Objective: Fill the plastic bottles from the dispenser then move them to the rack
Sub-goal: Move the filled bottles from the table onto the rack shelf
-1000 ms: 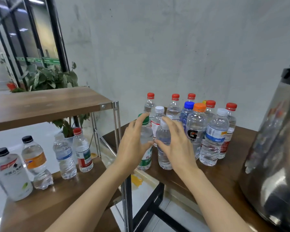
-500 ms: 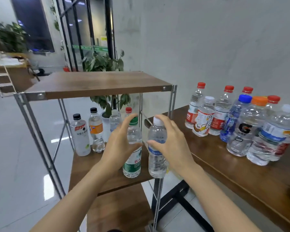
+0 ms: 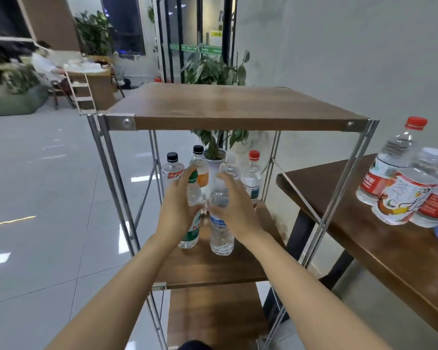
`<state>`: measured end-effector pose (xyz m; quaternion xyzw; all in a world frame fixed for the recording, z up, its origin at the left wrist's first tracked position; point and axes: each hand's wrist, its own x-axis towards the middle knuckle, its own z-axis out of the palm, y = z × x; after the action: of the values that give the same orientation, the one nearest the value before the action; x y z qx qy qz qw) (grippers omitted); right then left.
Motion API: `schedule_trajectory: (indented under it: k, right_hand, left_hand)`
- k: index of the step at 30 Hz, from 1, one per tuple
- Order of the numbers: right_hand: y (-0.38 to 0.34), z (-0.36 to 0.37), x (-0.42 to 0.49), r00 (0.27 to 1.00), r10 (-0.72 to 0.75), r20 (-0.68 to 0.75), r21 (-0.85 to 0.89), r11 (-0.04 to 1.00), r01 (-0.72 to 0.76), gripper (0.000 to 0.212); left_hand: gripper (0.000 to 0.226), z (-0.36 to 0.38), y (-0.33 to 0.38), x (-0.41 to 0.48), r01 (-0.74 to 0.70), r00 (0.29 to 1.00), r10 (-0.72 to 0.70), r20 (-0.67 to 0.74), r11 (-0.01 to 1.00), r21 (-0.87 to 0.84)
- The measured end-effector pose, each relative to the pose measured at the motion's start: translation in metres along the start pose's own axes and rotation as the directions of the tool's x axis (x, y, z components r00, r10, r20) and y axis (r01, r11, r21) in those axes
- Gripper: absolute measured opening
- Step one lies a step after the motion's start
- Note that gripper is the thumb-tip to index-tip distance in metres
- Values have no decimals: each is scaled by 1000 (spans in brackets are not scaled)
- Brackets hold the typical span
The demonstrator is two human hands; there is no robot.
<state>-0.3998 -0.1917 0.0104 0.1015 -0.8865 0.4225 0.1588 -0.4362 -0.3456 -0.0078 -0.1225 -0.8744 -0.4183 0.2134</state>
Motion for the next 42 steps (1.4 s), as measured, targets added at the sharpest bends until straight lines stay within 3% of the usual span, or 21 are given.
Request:
schedule_trajectory:
  k: [15, 30, 42]
  right_hand:
    - [31, 56, 53, 994, -90, -63, 96, 991, 96, 75]
    - [34, 78, 84, 992, -83, -93, 66, 994, 90, 76]
    - [26, 54, 79, 992, -68, 110, -202, 975, 89, 90]
  left_hand:
    - [90, 16, -40, 29, 132, 980, -131, -152, 991, -4]
    - [92, 20, -52, 45, 138, 972, -132, -194, 990, 18]
    - [93, 8, -32, 33, 155, 984, -148, -103, 986, 67]
